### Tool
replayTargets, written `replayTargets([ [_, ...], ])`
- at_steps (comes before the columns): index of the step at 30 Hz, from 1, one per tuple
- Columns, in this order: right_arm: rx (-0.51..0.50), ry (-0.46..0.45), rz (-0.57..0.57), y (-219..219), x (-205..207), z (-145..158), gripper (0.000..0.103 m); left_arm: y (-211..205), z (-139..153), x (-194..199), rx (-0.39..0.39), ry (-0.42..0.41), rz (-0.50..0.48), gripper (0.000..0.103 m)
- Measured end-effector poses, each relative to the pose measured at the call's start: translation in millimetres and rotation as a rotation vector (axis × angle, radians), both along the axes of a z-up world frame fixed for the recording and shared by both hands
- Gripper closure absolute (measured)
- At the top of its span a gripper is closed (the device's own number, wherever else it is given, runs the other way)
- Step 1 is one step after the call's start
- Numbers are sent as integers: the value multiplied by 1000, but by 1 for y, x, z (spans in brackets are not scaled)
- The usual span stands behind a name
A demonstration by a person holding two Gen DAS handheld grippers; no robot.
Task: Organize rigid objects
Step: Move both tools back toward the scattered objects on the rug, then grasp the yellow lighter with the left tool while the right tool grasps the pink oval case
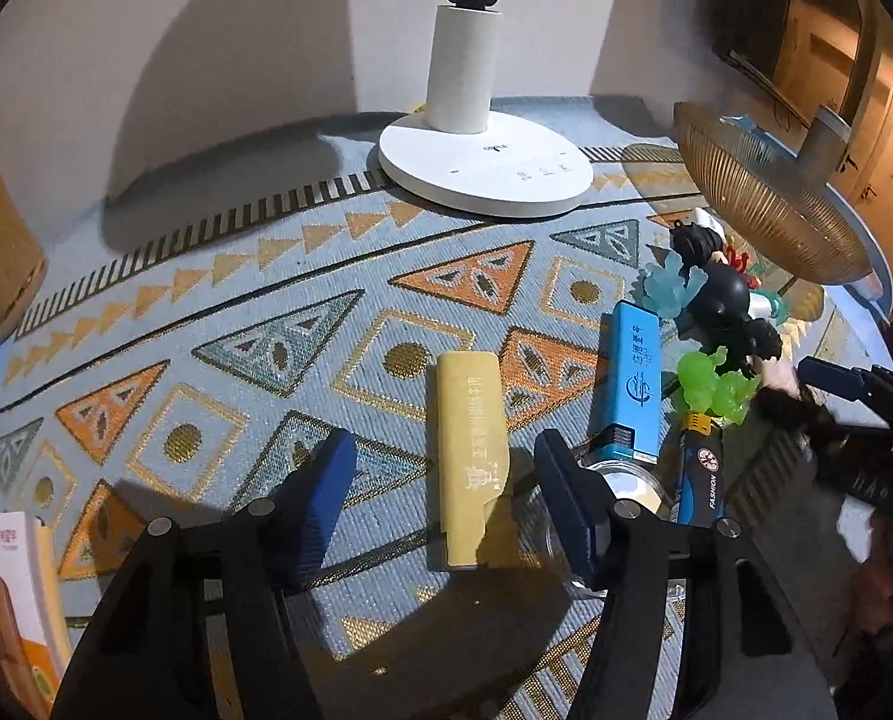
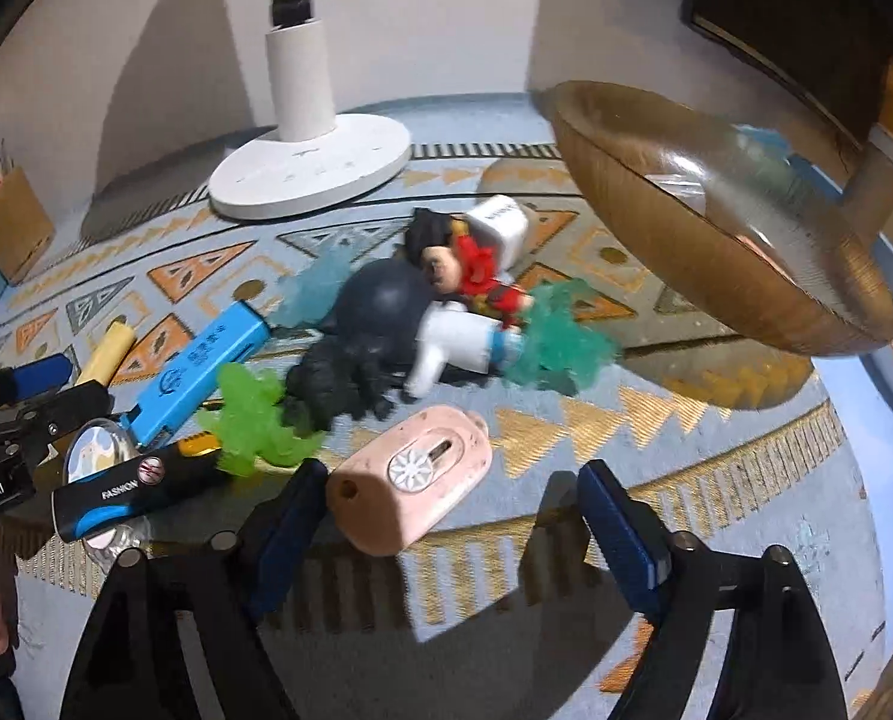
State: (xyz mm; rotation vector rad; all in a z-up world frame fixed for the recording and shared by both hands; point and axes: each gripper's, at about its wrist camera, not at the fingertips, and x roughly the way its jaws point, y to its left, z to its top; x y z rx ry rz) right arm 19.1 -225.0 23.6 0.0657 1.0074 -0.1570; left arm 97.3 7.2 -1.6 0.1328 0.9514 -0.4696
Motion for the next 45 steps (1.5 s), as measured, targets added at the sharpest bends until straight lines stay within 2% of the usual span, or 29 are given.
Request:
replayTargets([
  [1,-4,-5,-2,-8,-4,3,54,-1,0,0,6,-2,1,45],
  [2,-1,-5,1,-13,-5,3,64,-2,0,-1,15,-4,3,46],
  [3,28,-7,17,-21,-9,4,64,-3,0,-2,26,-6,6,46],
  [5,77,-11,47,-36,-17,6,64,-3,1,-3,31,-8,14,58],
  [8,103,-9,57,-53,-24,6,64,7,3,-1,-18,14,46,59],
  [10,126,-1,80,-56,-23,7,62,8,3,-3,-24,15,50,59],
  [12,141,7,90,-56,-21,7,48,3,2,-8,9,3,39,58],
  [13,141,5,92,-53,-18,6,36,-2,2,-10,33,-6,31,57],
  [15,88,9,93,-45,-9,2,35,-10,2,-13,55,-22,21,58],
  [17,13,8,98,-36,-3,0,44,-12,2,-12,45,-19,27,61],
  [18,-5,-7,104,-32,-2,0,49,-15,2,-13,59,-32,29,67],
  [19,-1,-12,114,-31,-2,2,58,-18,2,-14,63,-40,23,80],
  [20,-3,-15,128,-29,-4,3,68,-21,3,-16,64,-43,20,82],
  [21,-11,-14,142,-26,-6,4,68,-23,3,-19,72,-50,32,82],
  [23,11,-9,171,-23,-11,5,68,-21,4,-24,33,-36,55,82],
  [26,115,-2,240,-16,-21,7,68,-9,6,-37,-50,-4,97,82],
  [31,313,24,331,-5,-41,13,68,27,24,-69,-265,30,175,82],
  [33,377,22,350,-5,-48,19,68,32,34,-84,-278,10,194,82],
  [36,408,-6,364,-4,-58,32,68,29,51,-105,-284,-27,185,82],
  [40,416,-79,368,-13,-78,61,68,15,83,-126,-328,-83,150,82],
  [45,393,-213,327,-45,-98,109,68,-16,138,-144,-358,-204,90,82],
])
